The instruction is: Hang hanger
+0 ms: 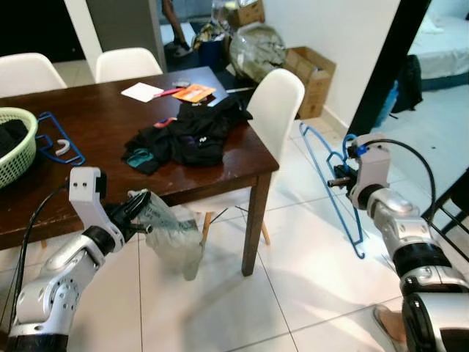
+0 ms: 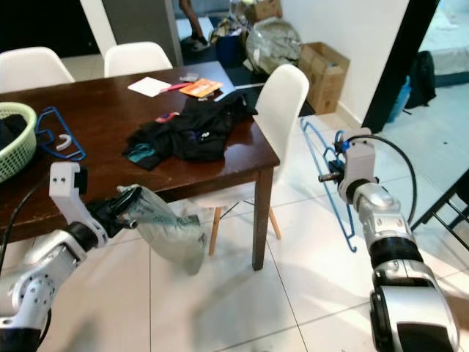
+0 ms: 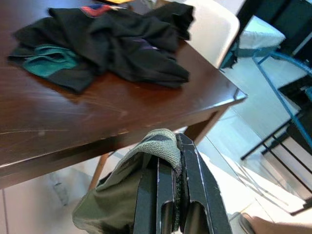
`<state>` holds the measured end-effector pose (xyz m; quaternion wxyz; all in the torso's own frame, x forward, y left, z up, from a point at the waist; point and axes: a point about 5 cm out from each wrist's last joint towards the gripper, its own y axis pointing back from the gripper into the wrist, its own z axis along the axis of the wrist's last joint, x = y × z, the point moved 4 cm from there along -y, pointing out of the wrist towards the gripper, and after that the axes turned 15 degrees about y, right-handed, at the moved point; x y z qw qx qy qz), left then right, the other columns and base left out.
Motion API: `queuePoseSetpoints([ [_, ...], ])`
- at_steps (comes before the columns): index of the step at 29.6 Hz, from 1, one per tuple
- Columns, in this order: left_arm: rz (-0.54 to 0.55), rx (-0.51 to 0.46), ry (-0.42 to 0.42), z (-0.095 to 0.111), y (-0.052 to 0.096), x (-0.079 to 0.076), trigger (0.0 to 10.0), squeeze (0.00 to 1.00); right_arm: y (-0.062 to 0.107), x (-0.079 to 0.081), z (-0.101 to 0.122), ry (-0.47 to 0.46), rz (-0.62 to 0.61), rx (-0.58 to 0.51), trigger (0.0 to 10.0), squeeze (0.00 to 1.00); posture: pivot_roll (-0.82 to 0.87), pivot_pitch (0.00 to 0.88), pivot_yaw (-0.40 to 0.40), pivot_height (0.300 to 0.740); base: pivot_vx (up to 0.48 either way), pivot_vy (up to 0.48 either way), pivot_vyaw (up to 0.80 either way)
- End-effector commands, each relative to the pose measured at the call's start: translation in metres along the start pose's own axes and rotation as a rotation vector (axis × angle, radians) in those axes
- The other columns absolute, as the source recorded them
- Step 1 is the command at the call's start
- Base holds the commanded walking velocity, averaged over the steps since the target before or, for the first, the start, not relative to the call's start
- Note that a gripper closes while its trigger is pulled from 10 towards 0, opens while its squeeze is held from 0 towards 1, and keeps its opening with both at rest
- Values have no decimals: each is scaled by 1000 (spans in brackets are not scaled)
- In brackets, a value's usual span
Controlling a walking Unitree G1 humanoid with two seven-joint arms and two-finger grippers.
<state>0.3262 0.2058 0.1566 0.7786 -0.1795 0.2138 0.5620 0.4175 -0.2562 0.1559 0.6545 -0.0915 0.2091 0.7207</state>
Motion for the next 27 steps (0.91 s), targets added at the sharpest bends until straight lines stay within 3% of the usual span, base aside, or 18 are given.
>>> queuePoseSetpoints([
  [1,1,-19,25,1,2,3,10000,0,0,-1,-3,-17,-12,9,10000,0,-16,113,22,740,0,0,0],
  [8,11,-70,84,8,8,8,10000,0,3,-12,-12,-75,-51,27,10000,0,-18,139,32,740,0,0,0],
  [27,-3,-98,103,12,5,9,10000,0,1,-13,-11,-42,-56,23,10000,0,-33,152,16,740,0,0,0],
])
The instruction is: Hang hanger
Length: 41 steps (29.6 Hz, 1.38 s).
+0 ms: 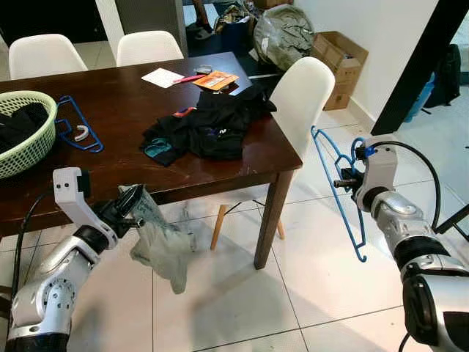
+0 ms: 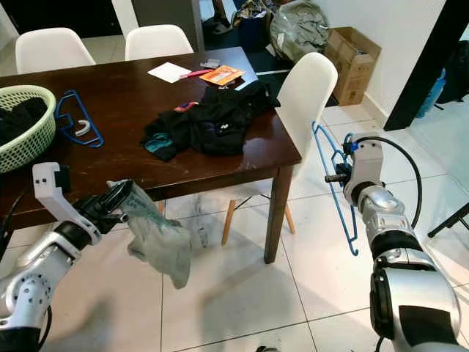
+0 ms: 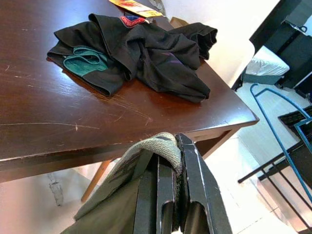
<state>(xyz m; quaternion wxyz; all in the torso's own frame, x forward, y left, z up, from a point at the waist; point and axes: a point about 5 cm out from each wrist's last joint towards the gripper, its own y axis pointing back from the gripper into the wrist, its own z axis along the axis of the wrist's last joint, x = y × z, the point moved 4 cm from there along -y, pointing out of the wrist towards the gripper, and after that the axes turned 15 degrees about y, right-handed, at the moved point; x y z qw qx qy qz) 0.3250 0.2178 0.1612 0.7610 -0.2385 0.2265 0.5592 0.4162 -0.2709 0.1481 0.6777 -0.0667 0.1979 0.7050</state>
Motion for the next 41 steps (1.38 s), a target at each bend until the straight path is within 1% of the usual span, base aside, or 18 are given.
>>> queuePoseSetpoints([
  [1,1,-15,9,2,0,2,10000,0,0,-3,2,15,-11,-5,10000,0,-33,152,16,740,0,0,0],
  [4,-1,-19,7,3,-2,2,10000,0,-1,-4,4,45,-25,-9,10000,0,-37,150,14,740,0,0,0],
  [18,-6,-20,-1,3,-5,1,10000,0,0,-10,6,71,-76,-12,10000,0,-33,145,16,740,0,0,0],
  [21,-5,-12,-5,3,-6,2,10000,0,0,-11,5,110,-96,1,10000,0,-27,144,18,740,0,0,0],
  [23,-4,-3,-12,2,-6,3,10000,0,0,-11,4,156,-109,8,10000,0,-19,137,18,740,0,0,0],
  [24,-4,-3,-12,2,-6,3,10000,0,0,-11,4,156,-109,8,10000,0,-19,137,18,740,0,0,0],
  [25,-4,0,-15,1,-7,3,10000,0,0,-10,4,172,-110,11,10000,0,-14,137,15,740,0,0,0],
  [29,-1,9,-28,1,-6,3,10000,0,-2,-3,0,161,-95,37,10000,0,-1,143,5,740,0,0,0],
  [32,-1,12,-30,1,-5,3,10000,0,-3,0,1,178,-100,32,10000,0,-4,146,4,740,0,0,0],
  [34,-3,12,-27,1,-5,4,10000,0,-4,8,3,153,-85,4,10000,0,-13,149,-1,740,0,0,0],
  [41,-6,12,-22,0,-5,3,10000,0,-5,12,4,171,-73,1,10000,0,-26,154,0,740,0,0,0],
])
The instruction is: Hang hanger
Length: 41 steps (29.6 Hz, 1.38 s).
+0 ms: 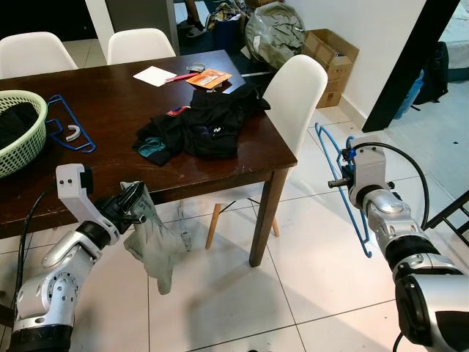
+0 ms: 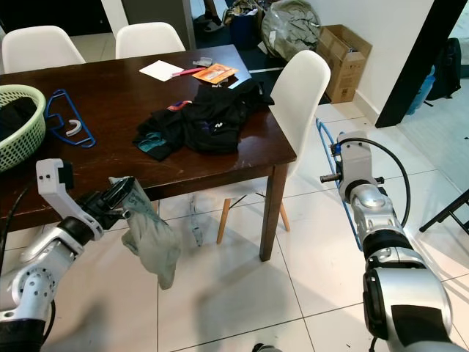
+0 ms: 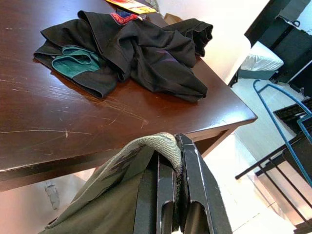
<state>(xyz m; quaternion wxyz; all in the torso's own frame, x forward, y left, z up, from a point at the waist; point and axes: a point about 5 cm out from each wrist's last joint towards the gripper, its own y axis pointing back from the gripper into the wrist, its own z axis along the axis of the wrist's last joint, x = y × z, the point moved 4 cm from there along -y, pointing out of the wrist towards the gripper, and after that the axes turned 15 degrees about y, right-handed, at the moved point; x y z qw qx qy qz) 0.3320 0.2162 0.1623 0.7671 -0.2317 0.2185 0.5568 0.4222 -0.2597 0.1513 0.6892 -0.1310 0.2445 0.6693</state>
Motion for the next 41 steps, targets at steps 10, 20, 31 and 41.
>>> queuePoseSetpoints([
  [10,-1,13,3,-1,2,2,10000,0,2,0,-9,-61,13,25,10000,0,-26,160,-7,740,0,0,0],
  [20,-7,25,-1,-3,1,1,10000,0,3,0,-12,-68,16,30,10000,0,-29,147,0,740,0,0,0],
  [31,-9,28,-6,-4,1,1,10000,0,3,2,-12,-61,20,31,10000,0,-29,131,1,740,0,0,0],
  [41,-10,24,-2,-4,0,1,10000,0,3,2,-12,-59,19,31,10000,0,-41,130,1,740,0,0,0],
])
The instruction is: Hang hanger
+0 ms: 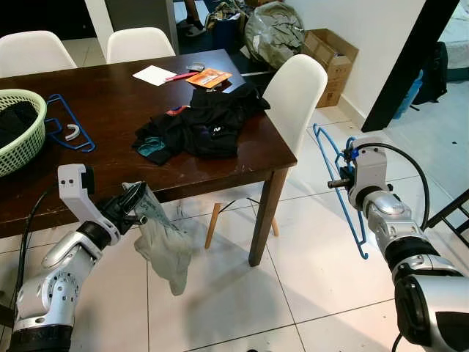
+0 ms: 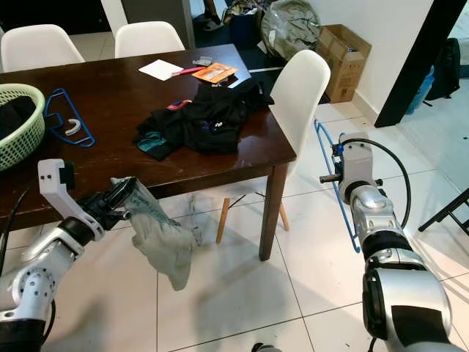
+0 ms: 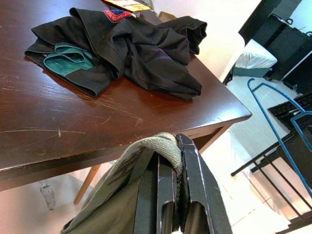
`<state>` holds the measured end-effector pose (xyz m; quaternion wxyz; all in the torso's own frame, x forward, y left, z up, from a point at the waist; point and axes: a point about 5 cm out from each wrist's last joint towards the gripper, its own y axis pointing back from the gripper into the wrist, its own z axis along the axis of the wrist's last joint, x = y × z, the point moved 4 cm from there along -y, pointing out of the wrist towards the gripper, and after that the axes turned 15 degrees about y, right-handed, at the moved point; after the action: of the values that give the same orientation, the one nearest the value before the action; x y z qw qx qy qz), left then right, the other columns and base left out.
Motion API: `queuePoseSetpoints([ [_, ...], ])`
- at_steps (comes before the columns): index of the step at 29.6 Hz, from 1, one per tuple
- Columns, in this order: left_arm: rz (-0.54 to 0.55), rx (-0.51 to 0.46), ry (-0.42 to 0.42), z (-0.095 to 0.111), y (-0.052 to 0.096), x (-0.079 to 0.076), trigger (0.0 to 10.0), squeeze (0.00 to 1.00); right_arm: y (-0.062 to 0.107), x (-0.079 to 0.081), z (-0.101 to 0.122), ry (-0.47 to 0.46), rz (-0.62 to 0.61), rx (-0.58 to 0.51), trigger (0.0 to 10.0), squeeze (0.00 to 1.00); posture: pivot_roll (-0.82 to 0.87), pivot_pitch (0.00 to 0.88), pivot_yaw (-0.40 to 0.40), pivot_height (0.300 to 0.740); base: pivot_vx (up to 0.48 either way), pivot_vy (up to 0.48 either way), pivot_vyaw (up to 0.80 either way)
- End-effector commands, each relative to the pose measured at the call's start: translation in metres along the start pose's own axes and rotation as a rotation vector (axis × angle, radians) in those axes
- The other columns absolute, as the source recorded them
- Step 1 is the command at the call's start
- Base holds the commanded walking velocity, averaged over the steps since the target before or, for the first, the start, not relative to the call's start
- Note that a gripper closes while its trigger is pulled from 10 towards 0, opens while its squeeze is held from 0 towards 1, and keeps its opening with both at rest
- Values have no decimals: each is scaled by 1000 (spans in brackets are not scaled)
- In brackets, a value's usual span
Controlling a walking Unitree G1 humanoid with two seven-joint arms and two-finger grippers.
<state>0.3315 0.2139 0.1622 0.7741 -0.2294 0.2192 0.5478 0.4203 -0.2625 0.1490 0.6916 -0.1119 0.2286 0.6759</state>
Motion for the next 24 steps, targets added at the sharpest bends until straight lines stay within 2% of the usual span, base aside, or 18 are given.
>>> queuePoseSetpoints([
  [1,10,11,0,-2,0,3,10000,0,2,3,-9,-8,8,29,10000,0,-38,130,-1,740,0,0,0],
  [6,10,10,2,-3,1,2,10000,0,1,3,-6,-17,45,24,10000,0,-63,110,19,740,0,0,0],
  [7,12,11,4,-5,1,3,10000,0,-1,-16,10,47,36,7,10000,0,-61,103,13,740,0,0,0],
  [8,11,16,6,-6,1,4,10000,0,-2,-42,31,88,-3,-7,10000,0,-70,94,15,740,0,0,0],
  [9,11,16,6,-6,1,4,10000,0,-2,-42,31,88,-3,-7,10000,0,-70,94,15,740,0,0,0],
  [11,6,25,7,-9,-2,4,10000,0,2,-86,63,155,-101,-21,10000,0,-76,96,10,740,0,0,0],
  [12,6,25,7,-9,-2,4,10000,0,2,-86,63,155,-101,-21,10000,0,-76,96,10,740,0,0,0],
  [13,2,22,5,-9,-3,3,10000,0,5,-102,72,156,-143,-27,10000,0,-75,105,-3,740,0,0,0],
  [14,0,19,3,-8,-3,2,10000,0,8,-110,77,156,-167,-30,10000,0,-74,107,-5,740,0,0,0],
  [16,5,7,6,-7,-2,3,10000,0,9,-114,81,169,-182,-36,10000,0,-67,110,-3,740,0,0,0],
  [18,13,-2,8,-5,-1,4,10000,0,8,-111,81,171,-175,-43,10000,0,-55,107,-3,740,0,0,0],
  [20,22,-7,3,-3,1,6,10000,0,3,-91,71,178,-119,-45,10000,0,-39,105,3,740,0,0,0],
  [21,22,-7,3,-3,1,6,10000,0,3,-91,71,178,-119,-45,10000,0,-39,105,3,740,0,0,0],
  [22,22,-2,-3,-4,1,6,10000,0,0,-76,61,167,-75,-38,10000,0,-28,103,3,740,0,0,0],
  [23,23,3,-10,-4,1,5,10000,0,-4,-49,48,140,-4,-31,10000,0,-4,104,3,740,0,0,0],
  [24,23,7,-13,-4,0,5,10000,0,-5,-31,39,118,43,-26,10000,0,-3,103,4,740,0,0,0],
])
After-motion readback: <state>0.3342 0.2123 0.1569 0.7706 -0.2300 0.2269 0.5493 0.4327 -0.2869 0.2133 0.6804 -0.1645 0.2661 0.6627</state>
